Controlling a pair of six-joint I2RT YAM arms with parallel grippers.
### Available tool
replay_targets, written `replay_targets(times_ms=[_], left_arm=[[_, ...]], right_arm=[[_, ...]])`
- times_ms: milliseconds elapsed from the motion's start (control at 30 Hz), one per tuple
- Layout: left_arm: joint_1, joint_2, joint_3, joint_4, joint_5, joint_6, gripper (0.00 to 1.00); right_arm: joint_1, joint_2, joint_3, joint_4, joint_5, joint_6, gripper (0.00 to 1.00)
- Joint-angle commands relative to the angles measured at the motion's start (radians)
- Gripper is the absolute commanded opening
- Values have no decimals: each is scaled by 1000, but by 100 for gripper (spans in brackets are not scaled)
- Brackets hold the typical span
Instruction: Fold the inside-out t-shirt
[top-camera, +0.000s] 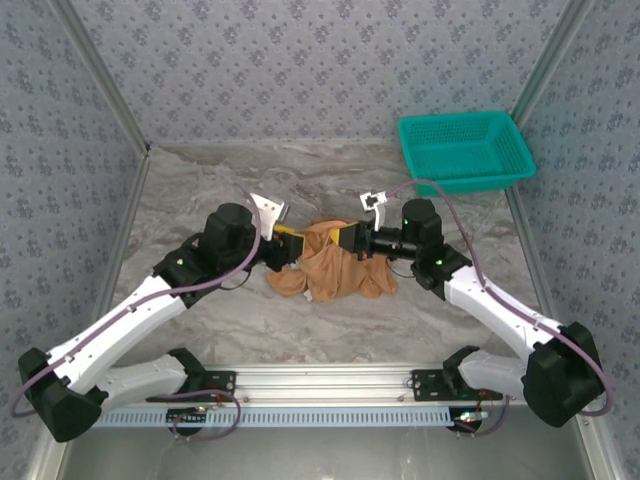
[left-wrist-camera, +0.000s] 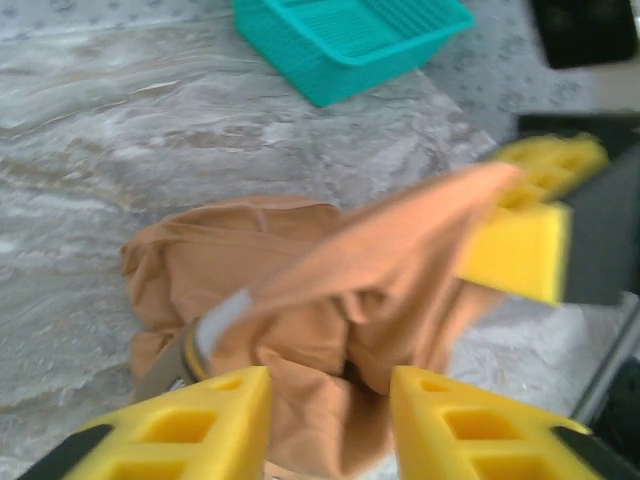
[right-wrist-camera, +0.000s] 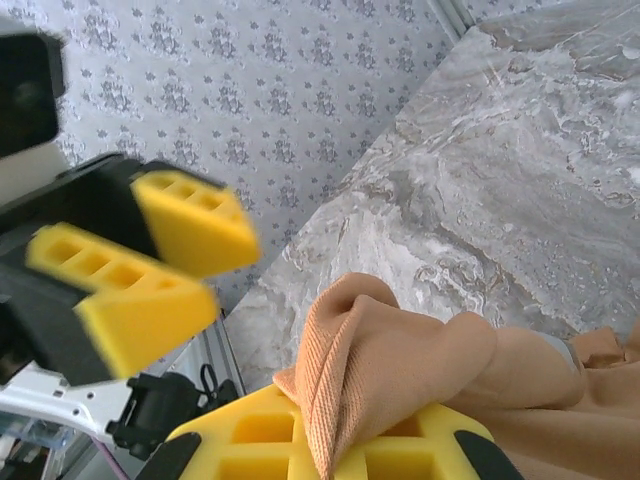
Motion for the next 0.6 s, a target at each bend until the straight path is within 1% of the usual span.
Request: replay_targets(times_ms=[0,67,167,233,367,567], left_arm=[[-15,58,-4,18,101,30,25],[-16,111,28,9,137,46,24],[-16,164,56,27,163,47,29],[-17,184,65,44,180,48,32],[-13,211,83,62,183,48,35],[-7,237,103,78,202,44,36]], right_arm=[[-5,11,-3,69,8,41,0],[-5,8,-8,71,6,45,0],[-8,1,-10,62,9,42,0],[-7,-5,-11,56,12,35,0],[-9,-14,-16,43,17,21,0],[-8,-19,-19,29,18,9,0]])
